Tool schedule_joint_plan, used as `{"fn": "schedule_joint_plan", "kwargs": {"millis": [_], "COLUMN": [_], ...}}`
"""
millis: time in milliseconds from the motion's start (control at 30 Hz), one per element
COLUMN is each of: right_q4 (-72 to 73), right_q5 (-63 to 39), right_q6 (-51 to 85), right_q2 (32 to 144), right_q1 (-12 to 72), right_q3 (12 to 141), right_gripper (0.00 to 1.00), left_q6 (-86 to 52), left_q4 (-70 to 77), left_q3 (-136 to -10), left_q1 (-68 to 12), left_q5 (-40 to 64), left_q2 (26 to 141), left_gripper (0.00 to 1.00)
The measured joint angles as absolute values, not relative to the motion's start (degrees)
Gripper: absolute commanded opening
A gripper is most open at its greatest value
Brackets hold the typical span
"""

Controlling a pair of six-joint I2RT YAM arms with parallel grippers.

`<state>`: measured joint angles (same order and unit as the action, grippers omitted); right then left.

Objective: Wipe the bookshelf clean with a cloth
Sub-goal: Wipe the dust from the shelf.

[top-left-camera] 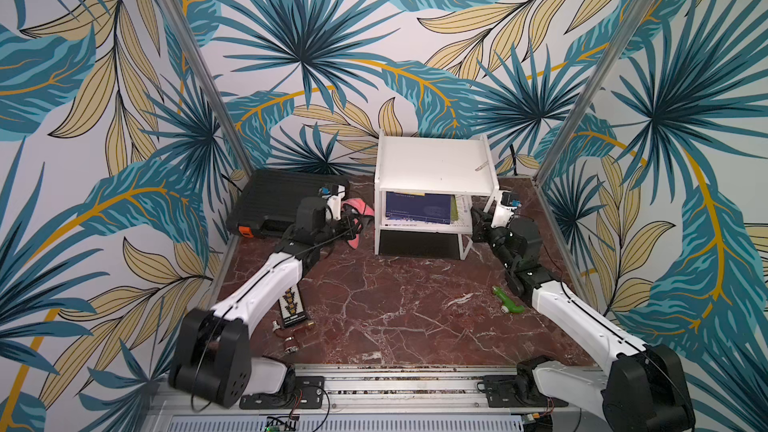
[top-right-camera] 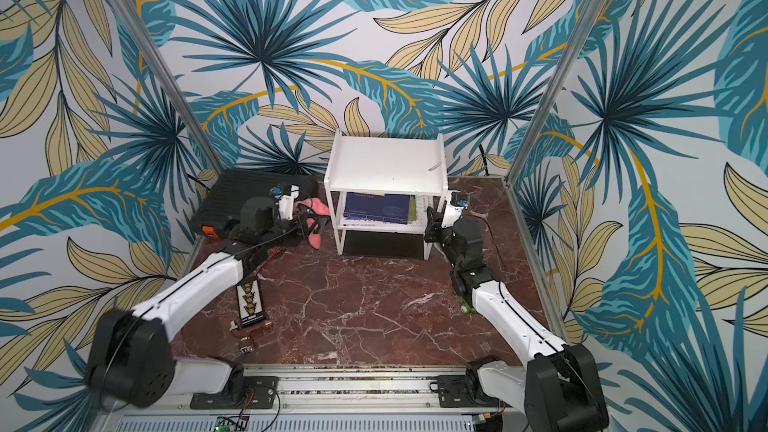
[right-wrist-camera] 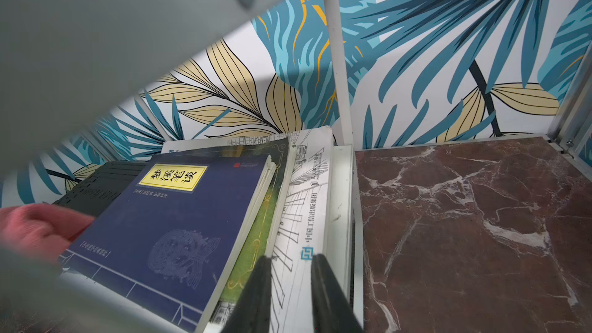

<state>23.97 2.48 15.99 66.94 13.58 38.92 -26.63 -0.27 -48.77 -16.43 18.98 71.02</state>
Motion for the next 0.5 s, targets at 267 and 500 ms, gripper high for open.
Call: {"fn": "schedule_joint_plan", "kwargs": {"millis": [267, 500], "right_q4": [24.1, 23.8], "right_q5": [2.3, 2.3], "right_q6": [15.6, 15.4], "right_q2": [67.0, 67.0], "right_q1": [13.6, 13.6], "right_q3": [38.9, 39.0], "right_gripper": [0.0, 0.0], "left_q6": [-27.0, -23.4], "left_q4": [-2.4, 3.9], "left_q3": [-47.1, -57.7], "left_q1": [-27.3, -30.2], "left_q5": [12.9, 10.7], "left_q2": [48.9, 65.5], "left_gripper": [0.0, 0.0]}}
